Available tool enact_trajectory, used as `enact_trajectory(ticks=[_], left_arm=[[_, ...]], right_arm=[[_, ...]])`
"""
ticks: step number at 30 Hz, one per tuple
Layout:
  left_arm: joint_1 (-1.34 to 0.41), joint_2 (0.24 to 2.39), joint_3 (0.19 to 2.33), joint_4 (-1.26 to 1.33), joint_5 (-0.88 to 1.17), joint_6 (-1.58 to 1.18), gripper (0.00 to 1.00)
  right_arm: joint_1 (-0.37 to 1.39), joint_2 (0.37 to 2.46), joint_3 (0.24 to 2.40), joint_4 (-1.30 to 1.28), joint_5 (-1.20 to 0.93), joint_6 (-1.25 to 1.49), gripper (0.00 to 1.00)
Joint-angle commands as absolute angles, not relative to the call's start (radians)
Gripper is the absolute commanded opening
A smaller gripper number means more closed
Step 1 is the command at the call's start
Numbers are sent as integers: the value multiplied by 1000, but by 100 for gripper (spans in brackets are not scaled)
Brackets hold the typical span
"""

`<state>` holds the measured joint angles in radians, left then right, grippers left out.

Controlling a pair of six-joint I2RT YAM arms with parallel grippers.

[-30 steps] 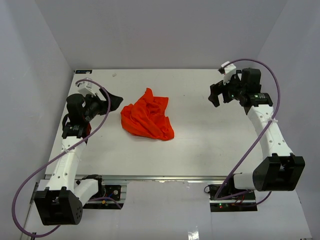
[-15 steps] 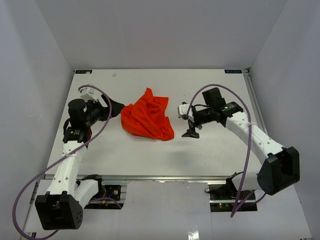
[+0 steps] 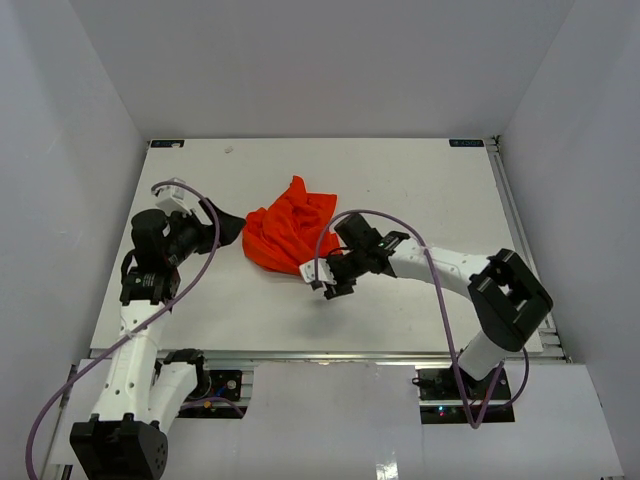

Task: Fold and stack the t-shirts
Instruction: Flatten the tshirt out

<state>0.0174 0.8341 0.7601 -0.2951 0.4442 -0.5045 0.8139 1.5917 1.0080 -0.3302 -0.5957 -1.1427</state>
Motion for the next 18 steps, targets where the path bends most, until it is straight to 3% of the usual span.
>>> enact_trajectory(ticks=[1, 18], left_arm=[[17, 793, 750, -353, 419, -483, 98], [17, 798, 759, -390, 410, -446, 98]], right_arm=[[844, 1669, 1063, -203, -517, -1092, 55], [850, 1778, 1065, -92, -400, -1011, 49]])
